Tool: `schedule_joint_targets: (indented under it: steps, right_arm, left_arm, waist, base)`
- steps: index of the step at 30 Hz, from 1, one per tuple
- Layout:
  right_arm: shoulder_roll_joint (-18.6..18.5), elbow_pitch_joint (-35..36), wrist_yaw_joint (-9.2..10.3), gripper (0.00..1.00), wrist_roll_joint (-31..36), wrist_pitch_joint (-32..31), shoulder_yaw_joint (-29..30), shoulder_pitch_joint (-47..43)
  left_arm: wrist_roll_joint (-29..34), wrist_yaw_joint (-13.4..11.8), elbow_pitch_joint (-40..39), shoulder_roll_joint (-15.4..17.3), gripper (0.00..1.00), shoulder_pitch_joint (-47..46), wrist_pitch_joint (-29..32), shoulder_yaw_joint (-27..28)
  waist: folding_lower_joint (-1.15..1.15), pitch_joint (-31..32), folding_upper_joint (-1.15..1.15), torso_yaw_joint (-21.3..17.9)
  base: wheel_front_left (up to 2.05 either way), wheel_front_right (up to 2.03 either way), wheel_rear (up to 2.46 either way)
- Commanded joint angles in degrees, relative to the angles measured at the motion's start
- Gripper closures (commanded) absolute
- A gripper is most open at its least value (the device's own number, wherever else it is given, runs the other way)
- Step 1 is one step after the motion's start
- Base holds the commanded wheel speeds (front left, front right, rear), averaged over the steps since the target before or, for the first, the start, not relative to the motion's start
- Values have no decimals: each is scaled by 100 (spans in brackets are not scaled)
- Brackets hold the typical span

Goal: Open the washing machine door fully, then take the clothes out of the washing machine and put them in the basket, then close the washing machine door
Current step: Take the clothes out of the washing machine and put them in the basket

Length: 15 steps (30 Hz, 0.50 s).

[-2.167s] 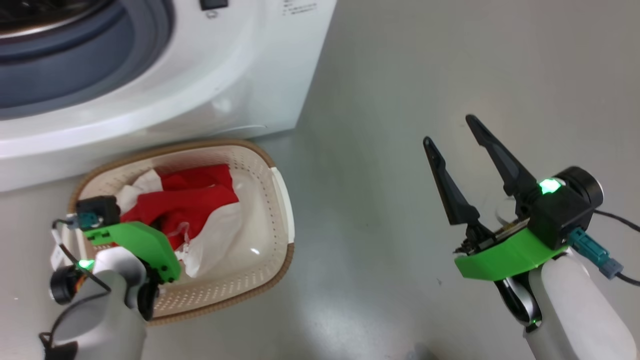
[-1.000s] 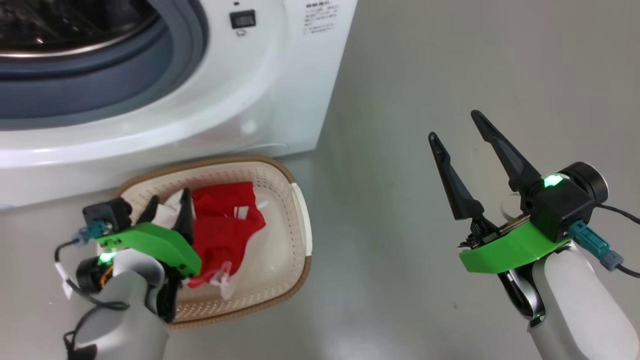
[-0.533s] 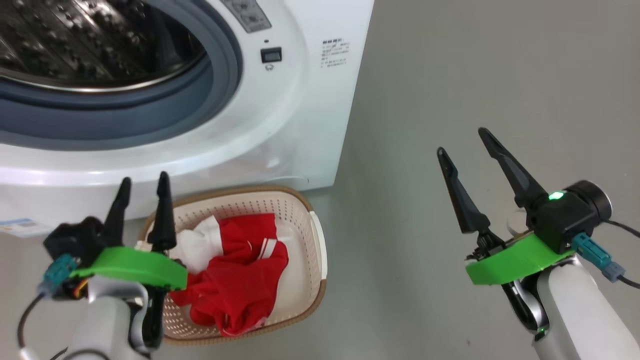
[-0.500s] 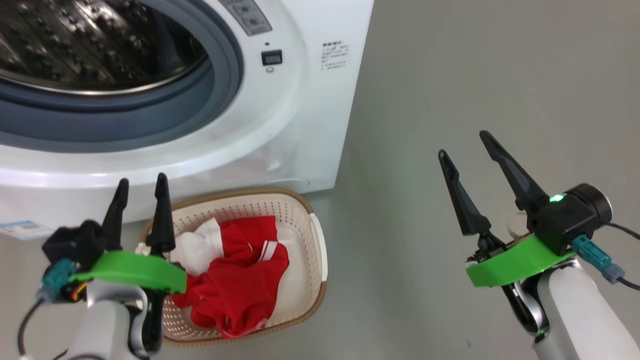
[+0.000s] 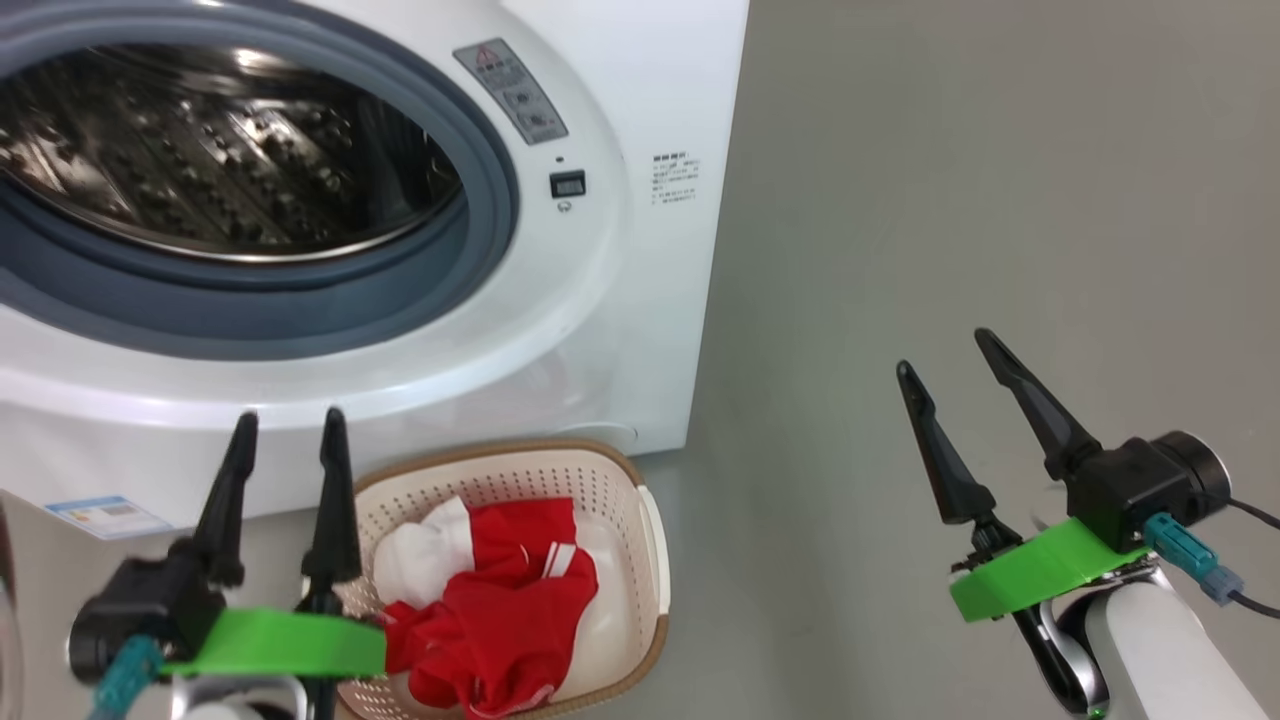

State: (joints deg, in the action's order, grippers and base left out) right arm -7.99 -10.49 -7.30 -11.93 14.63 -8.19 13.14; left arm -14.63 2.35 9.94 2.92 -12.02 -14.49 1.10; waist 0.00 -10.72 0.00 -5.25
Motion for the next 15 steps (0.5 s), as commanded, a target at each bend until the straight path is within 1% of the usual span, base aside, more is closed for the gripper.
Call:
schedule_joint_targets:
  steps: [1, 15]
  right_arm:
    - [-59, 103, -19, 0, 48, 37, -57, -73]
    - [-131, 130, -19, 0, 24, 37, -28, -495]
  left_arm:
    - [112, -60, -273, 108, 0, 150, -51, 220]
    - [172, -222, -663, 281, 0, 1010, 13, 435]
  waist:
    - [0, 182, 0, 53]
    - [0, 755, 0, 38]
  base:
    - [0, 0, 0]
    - [0, 0, 0]
